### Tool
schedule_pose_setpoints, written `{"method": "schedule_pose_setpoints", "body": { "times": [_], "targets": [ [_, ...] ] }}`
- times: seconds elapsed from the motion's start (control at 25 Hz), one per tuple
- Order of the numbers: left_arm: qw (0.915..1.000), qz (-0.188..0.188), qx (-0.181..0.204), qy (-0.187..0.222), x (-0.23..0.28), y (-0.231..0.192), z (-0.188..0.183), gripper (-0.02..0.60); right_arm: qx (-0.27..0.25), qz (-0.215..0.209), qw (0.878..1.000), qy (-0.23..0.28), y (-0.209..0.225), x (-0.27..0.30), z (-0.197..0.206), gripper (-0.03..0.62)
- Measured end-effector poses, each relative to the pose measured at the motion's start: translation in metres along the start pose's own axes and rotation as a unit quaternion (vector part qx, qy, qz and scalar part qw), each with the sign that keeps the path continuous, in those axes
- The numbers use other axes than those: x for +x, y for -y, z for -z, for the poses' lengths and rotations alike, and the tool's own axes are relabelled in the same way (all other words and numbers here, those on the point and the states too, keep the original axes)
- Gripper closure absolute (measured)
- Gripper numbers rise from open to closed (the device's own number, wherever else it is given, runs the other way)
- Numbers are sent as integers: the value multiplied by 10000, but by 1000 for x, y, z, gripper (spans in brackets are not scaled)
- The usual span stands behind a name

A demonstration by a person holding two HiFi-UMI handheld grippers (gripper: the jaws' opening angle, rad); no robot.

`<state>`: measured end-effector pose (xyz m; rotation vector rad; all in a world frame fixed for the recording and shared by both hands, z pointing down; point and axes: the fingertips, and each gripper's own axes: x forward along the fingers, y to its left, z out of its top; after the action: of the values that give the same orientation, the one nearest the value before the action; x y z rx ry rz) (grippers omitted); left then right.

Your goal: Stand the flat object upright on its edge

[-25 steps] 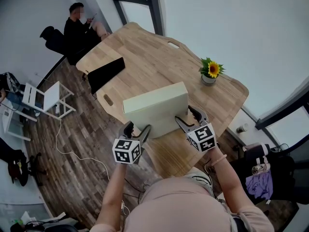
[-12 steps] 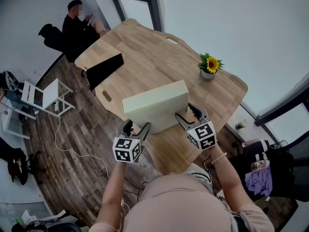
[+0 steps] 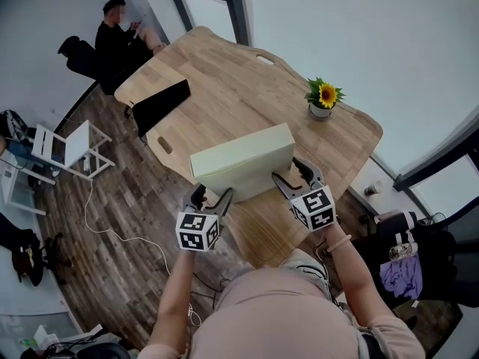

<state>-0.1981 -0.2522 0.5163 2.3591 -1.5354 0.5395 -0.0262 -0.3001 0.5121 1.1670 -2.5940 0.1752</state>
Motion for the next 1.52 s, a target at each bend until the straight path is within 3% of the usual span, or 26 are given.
{"method": "schedule_pose_setpoints", "body": {
  "times": [0.64,1.52],
  "targets": [
    [9996,-262,-104,83,-11,3,-2,282,68,-60,9999,70,3,-9,0,316],
    [9898,-1206,-752,-41,-43,4,24,284,145,-401,9983,390,-1,-32,8,384]
  ]
}}
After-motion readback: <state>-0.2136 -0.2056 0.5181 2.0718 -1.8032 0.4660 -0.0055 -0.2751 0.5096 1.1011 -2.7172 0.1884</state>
